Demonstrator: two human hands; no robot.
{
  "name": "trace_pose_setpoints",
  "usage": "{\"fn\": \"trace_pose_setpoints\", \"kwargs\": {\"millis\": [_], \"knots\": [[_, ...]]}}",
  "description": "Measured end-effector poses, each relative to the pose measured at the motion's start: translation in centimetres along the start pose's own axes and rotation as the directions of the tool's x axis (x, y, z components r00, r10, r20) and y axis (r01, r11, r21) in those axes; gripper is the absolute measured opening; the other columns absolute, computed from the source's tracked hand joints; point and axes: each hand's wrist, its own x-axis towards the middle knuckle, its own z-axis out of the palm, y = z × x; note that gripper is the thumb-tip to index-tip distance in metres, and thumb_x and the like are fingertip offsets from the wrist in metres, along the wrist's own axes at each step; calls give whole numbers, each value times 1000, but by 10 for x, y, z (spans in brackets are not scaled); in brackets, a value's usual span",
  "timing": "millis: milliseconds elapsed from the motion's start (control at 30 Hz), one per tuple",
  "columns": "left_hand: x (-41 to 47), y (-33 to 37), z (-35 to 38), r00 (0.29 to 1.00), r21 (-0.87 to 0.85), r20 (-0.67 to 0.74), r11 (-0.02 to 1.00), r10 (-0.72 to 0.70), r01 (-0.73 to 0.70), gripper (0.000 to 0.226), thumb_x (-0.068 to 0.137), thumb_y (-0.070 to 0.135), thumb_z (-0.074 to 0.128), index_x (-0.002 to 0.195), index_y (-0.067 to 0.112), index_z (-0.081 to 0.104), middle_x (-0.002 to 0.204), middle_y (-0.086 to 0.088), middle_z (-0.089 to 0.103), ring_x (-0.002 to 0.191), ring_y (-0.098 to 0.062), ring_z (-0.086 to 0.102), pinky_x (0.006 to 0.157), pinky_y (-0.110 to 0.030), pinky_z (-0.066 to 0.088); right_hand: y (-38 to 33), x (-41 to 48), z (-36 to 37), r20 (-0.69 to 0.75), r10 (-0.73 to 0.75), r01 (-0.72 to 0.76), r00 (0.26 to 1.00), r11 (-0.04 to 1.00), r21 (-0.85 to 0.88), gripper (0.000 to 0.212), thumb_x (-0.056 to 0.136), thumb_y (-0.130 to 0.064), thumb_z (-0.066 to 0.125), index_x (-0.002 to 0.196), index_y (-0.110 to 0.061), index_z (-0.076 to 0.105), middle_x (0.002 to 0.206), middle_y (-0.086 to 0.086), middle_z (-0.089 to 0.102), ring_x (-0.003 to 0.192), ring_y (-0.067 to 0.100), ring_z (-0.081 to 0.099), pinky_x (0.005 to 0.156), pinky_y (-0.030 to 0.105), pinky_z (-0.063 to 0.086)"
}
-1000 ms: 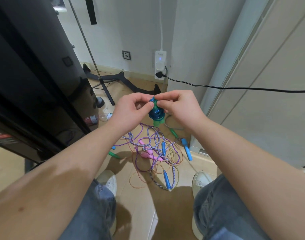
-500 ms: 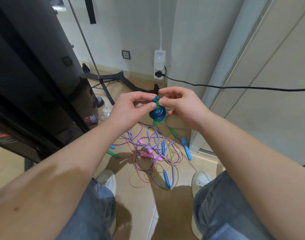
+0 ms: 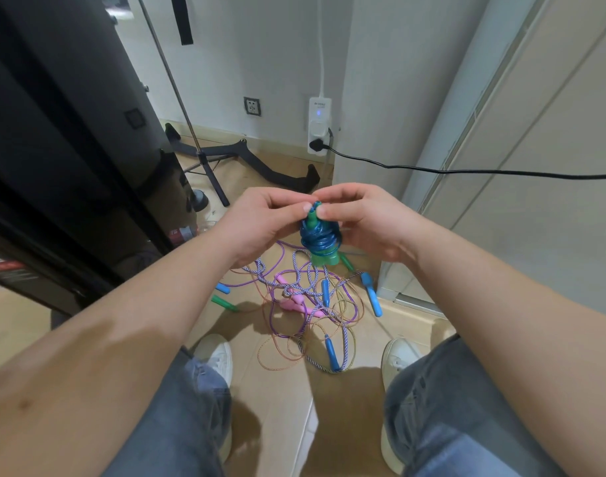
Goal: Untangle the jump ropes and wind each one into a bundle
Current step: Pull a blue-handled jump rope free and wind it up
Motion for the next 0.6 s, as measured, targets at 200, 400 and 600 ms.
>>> {"fn": "trace_pose_setpoints", "kwargs": {"millis": [200,400,600], "knots": [[0,1,-10,990,115,66,986,-126,118,24,97,14,59,113,-1,69,108,-14,70,96,-21,62,86,-31,50,-2,-2,6,38,-31,30,999,999,18,17,88,5,65,98,-8,69,85,10,73,78,23,70,71,33,57],[-5,2,-5,958,93,138,966,-252,240,27,104,23,47,113,3,62,99,-10,54,73,-7,46,62,-21,40,0,-2,8,134,-20,22,991,1000,-11,8,91,-6,63,96,-11,66,90,10,68,84,22,67,77,37,56],[0,0,-4,957,23,70,960,-281,280,29,106,30,42,104,10,64,87,-2,58,73,-6,51,63,-21,43,5,-2,20,5,-194,183,981,917,-354,41,68,-24,86,104,-21,68,110,9,69,94,24,73,88,50,59]]}}
